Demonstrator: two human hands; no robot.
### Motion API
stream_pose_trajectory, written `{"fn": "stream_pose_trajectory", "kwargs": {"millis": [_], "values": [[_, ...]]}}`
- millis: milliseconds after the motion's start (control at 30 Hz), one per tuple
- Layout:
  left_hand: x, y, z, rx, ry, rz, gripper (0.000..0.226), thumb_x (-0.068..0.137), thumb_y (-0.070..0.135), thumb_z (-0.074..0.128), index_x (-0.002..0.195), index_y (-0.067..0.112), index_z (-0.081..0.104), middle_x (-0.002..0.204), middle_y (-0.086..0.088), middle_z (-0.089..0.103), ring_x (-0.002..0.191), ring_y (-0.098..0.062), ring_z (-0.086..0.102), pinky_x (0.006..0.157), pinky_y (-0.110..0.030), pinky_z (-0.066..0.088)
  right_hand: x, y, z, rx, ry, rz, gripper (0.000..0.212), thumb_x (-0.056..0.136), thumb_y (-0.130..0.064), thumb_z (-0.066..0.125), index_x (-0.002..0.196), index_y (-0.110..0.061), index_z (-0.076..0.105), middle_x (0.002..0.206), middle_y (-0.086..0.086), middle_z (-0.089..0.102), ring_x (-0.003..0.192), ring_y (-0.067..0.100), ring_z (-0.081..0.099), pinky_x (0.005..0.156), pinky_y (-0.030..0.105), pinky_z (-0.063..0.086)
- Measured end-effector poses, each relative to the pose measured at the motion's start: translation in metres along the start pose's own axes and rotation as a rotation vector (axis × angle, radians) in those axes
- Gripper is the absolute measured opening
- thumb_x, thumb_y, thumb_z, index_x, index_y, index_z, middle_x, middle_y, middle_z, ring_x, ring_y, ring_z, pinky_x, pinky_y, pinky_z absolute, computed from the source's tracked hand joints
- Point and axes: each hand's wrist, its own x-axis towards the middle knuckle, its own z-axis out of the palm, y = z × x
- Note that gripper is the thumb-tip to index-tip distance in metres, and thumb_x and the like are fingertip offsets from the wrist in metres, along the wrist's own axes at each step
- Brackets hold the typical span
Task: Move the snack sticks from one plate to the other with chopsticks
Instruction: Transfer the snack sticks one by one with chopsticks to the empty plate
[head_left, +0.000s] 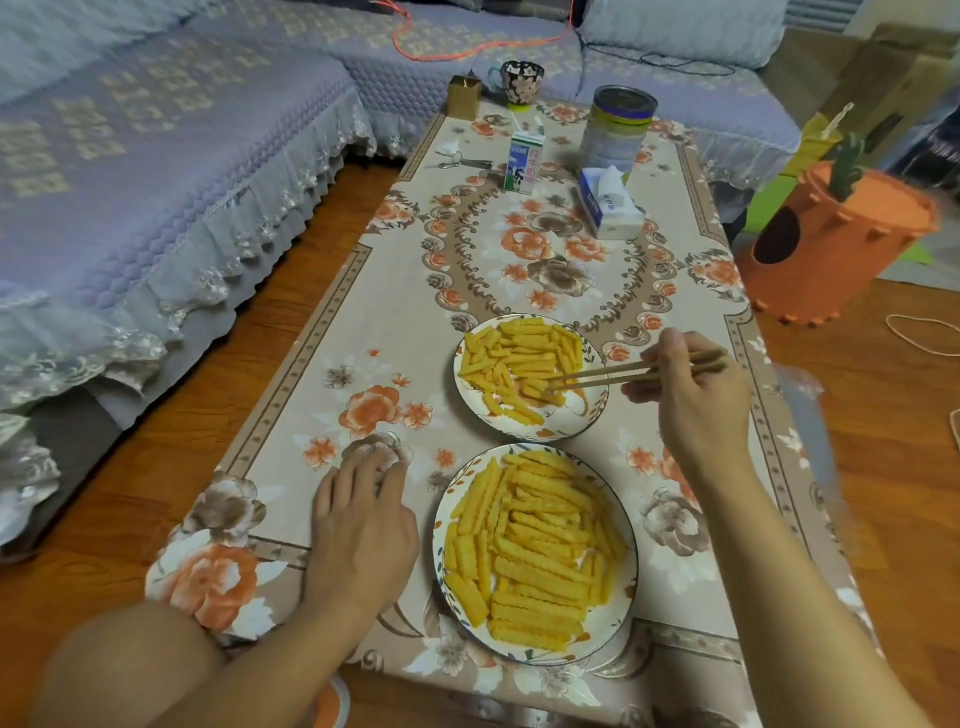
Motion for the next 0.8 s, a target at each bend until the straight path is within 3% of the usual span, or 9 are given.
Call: {"fn": "stream_pose_trajectory", "kwargs": {"millis": [133,367,533,667,800], "values": [[0.0,0.001,-0.001,-0.008,0.009,0.006,0.058,0.09,0.03,0.027,0.137,0.014,0.058,0.142,-0.012,0.054,0.136,-0.033,0.044,0.112,-0.052,0.039,-0.007,-0.007,-0.011,-0.025,0.044,-0.012,0.041,0.108,-0.029,0.047,0.088,-0.001,0.069,0.073,0.018,0.069,0.056,0.027,0.071,0.053,0.033,0.06],[0.0,0.001,0.0,-0.008,0.03,0.01,0.058,0.089,0.028,0.028,0.137,0.013,0.057,0.142,-0.012,0.053,0.136,-0.033,0.043,0.111,-0.051,0.038,-0.023,-0.022,-0.035,0.117,0.081,0.08,0.044,0.109,-0.029,0.045,0.084,0.0,0.066,0.073,0.026,0.068,0.053,0.031,0.07,0.056,0.038,0.062],[0.0,0.0,0.001,-0.006,0.037,0.01,0.056,0.09,0.028,0.032,0.139,0.014,0.055,0.144,-0.012,0.052,0.137,-0.033,0.041,0.112,-0.051,0.037,-0.051,-0.029,-0.063,0.279,0.056,0.154,0.041,0.11,-0.029,0.045,0.08,-0.005,0.06,0.057,0.008,0.066,0.045,0.024,0.066,0.049,0.032,0.06],[-0.003,0.0,0.001,-0.008,0.045,0.013,0.053,0.091,0.026,0.036,0.139,0.014,0.055,0.144,-0.011,0.052,0.139,-0.032,0.04,0.113,-0.051,0.037,-0.072,-0.024,-0.076,0.325,0.008,0.202,0.043,0.101,-0.036,0.05,0.081,0.001,0.059,0.055,0.012,0.066,0.043,0.024,0.065,0.045,0.029,0.057],[-0.003,0.002,0.001,-0.016,0.041,0.006,0.049,0.092,0.021,0.051,0.141,0.014,0.055,0.146,-0.011,0.051,0.139,-0.031,0.04,0.114,-0.051,0.037,-0.083,-0.019,-0.08,0.253,-0.011,0.201,0.041,0.107,-0.025,0.048,0.08,0.001,0.063,0.061,0.015,0.069,0.046,0.025,0.065,0.046,0.031,0.058]]}}
